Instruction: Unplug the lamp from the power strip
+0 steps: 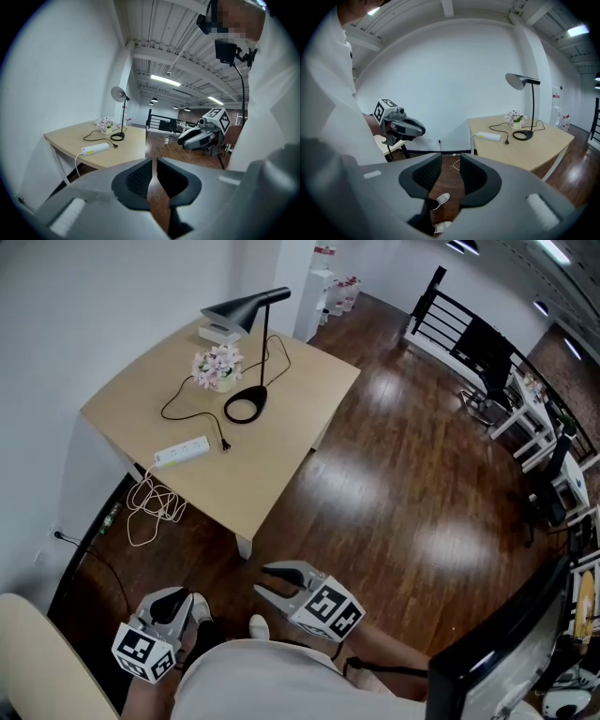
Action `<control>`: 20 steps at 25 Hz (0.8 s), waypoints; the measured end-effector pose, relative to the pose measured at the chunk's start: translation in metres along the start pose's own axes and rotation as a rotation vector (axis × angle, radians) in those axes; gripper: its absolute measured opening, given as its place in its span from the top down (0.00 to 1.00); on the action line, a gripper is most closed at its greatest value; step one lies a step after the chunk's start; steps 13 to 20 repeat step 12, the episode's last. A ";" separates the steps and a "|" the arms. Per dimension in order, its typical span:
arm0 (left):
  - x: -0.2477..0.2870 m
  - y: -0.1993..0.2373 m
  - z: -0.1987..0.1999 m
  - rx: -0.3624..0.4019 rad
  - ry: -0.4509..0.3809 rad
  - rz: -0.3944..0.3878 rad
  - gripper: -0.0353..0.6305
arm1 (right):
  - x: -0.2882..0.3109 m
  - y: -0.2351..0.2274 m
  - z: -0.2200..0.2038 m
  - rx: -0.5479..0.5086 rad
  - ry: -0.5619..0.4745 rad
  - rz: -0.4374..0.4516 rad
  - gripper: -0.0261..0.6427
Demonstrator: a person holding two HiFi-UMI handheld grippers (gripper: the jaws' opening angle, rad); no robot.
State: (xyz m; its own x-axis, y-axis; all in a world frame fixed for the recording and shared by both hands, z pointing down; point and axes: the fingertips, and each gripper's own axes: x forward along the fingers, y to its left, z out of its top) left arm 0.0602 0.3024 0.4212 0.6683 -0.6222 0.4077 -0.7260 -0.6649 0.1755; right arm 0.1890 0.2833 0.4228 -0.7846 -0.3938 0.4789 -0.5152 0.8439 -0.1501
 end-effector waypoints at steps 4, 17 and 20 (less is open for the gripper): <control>-0.001 -0.001 -0.004 -0.001 0.003 -0.001 0.89 | -0.001 0.002 -0.004 -0.003 0.003 -0.001 0.78; -0.007 -0.003 -0.011 -0.014 -0.007 -0.005 0.89 | -0.005 0.012 -0.007 0.002 0.019 -0.011 0.78; -0.007 -0.003 -0.011 -0.014 -0.007 -0.005 0.89 | -0.005 0.012 -0.007 0.002 0.019 -0.011 0.78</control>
